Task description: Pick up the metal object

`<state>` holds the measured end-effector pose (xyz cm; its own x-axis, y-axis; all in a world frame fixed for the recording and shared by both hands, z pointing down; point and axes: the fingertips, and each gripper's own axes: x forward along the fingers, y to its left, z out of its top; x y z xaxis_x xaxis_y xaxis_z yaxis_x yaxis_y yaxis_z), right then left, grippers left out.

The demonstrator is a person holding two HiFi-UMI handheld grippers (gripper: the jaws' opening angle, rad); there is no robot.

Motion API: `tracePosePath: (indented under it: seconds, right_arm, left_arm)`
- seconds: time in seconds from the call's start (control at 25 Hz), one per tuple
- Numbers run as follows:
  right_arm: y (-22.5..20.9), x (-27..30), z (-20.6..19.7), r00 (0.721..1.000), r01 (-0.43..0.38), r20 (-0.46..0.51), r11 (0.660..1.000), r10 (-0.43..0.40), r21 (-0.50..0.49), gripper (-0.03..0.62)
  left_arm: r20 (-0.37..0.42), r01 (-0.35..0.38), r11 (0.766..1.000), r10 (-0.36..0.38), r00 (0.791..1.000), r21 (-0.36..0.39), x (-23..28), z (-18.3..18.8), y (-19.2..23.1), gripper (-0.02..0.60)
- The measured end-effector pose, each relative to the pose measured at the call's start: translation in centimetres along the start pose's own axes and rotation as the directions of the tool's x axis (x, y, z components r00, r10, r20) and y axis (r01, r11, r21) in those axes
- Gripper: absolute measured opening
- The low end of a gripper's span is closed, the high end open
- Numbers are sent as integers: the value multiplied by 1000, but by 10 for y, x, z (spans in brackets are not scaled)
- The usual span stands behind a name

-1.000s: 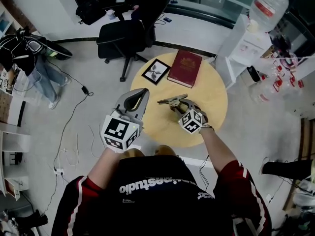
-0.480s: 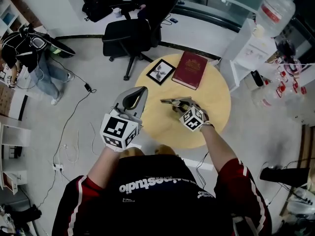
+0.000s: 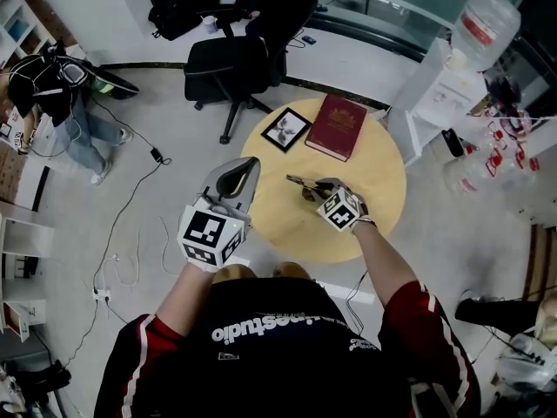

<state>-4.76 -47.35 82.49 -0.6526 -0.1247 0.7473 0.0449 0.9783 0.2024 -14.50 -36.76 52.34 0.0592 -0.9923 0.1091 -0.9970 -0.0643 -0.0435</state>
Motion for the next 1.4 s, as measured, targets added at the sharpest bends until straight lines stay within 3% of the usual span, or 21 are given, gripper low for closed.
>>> tracePosePath:
  seconds: [0.28,0.64,0.88,1.4]
  right_arm:
    - [-4,-7,10,1000,4,-16,999,-4,34,37]
    - [-3,-23,10,999,46,-13,985,-44,168,34]
    - [-1,-41,5,994,103,6,935,-112,340,33]
    - [24,-109,41,968,210,17,845,-250,492,33]
  left_arm:
    - [-2,-19,1000,19,1000,-21,-6,13,9,17]
    - [-10,-17,999,17,1000,-34,-18,19,15,17]
    - [-14,6,999,-7,1000,-51,-25,17,15,17]
    - [21,102,992,-101,995,-79,-30,35,14,17]
